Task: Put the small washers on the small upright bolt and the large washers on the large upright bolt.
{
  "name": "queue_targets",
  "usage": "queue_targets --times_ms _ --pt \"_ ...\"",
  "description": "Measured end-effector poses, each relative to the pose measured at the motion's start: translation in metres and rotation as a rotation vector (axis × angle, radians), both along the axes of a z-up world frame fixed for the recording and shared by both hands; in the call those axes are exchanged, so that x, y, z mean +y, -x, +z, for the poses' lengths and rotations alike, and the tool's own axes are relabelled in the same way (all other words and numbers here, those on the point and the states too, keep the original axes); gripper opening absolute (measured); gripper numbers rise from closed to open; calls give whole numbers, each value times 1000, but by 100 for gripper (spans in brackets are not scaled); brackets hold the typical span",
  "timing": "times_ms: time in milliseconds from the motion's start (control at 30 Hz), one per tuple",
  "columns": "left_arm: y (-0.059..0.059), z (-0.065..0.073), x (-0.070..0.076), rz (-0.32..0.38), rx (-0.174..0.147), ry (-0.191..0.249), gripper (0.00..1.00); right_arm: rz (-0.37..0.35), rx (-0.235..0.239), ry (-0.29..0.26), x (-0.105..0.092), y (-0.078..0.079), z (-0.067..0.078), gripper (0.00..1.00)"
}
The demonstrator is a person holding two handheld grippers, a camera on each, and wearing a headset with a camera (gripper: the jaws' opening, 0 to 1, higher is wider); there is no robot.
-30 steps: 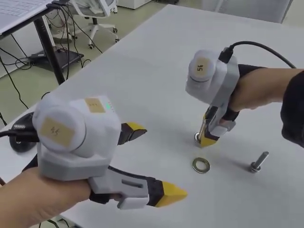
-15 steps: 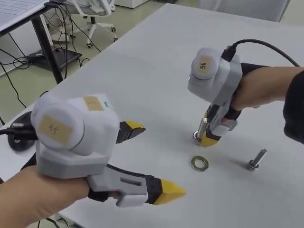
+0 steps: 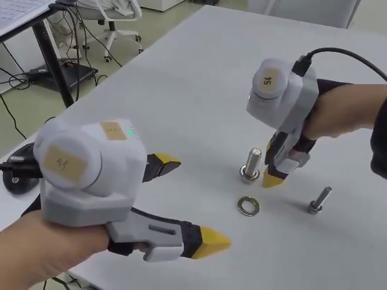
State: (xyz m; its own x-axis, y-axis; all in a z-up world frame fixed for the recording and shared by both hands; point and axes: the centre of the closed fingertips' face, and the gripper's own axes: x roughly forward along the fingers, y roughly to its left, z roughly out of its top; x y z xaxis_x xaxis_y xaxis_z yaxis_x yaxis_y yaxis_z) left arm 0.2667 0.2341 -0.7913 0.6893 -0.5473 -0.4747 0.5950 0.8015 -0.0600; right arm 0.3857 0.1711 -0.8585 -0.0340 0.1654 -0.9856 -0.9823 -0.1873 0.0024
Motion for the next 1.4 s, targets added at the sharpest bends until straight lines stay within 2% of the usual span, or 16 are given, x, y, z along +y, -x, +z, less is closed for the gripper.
queue_targets --times_ms 600,1067,1400 --pt "1 2 -2 -9 -8 2 82 8 12 -16 -9 39 4 32" --pt "2 4 -3 -14 -20 4 81 16 10 -45 6 56 -4 32" --pt "2 6 -3 -13 -24 6 81 6 11 -60 11 59 -15 31"
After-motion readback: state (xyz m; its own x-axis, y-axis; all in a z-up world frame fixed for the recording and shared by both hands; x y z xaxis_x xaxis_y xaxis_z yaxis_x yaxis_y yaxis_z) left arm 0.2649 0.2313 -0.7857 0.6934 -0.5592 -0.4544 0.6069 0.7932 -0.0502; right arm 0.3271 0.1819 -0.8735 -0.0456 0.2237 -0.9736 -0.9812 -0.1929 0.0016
